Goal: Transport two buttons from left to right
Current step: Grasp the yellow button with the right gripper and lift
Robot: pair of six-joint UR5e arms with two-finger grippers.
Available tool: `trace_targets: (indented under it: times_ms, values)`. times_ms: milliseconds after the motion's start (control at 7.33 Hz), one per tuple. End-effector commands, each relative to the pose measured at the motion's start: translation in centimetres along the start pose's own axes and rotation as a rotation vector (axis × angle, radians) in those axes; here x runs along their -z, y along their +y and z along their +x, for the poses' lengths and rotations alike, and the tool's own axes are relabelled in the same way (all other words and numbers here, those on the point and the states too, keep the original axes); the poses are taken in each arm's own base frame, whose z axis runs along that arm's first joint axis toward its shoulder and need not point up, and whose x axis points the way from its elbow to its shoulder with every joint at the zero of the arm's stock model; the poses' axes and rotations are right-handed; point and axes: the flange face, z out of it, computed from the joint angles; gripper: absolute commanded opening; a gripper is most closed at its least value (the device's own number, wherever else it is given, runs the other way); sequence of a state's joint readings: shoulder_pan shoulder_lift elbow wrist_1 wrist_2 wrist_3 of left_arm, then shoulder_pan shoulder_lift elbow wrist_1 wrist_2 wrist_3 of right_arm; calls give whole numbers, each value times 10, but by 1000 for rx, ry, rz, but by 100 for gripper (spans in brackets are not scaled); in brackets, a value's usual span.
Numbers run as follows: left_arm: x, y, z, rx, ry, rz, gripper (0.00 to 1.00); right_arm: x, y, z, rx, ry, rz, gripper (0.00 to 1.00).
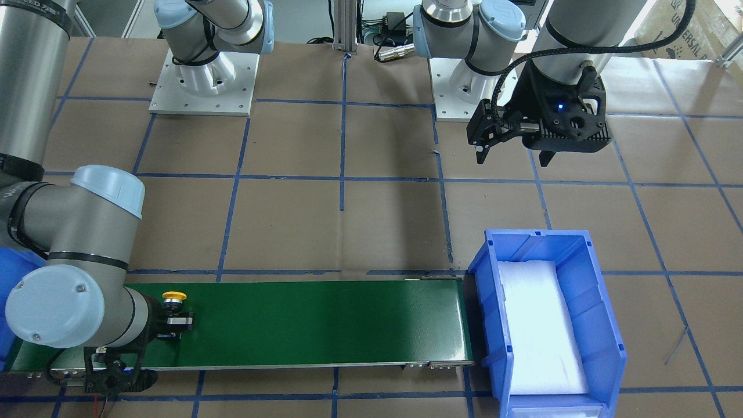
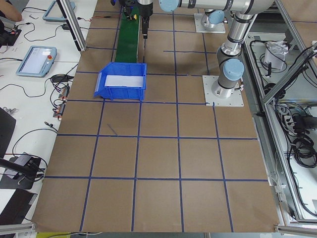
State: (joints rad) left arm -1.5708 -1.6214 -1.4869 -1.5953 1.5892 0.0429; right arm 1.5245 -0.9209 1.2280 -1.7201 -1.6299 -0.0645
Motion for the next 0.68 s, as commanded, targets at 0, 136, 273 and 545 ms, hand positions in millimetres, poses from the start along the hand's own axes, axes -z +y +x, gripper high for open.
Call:
trace_targets:
  times_ms: [0, 136, 273, 545]
  values:
    - [-1, 0, 0, 0, 0, -1, 100, 52, 7, 32, 29, -5, 59, 20]
    - [0, 0, 0, 0, 0, 0, 100, 68, 12, 75, 14, 4, 53, 21]
    - [0, 0, 0, 0, 0, 0, 100, 79, 18, 126, 93, 21, 64, 20]
    - [-1, 0, 0, 0, 0, -1, 100, 89, 39, 229, 144, 40, 66, 20]
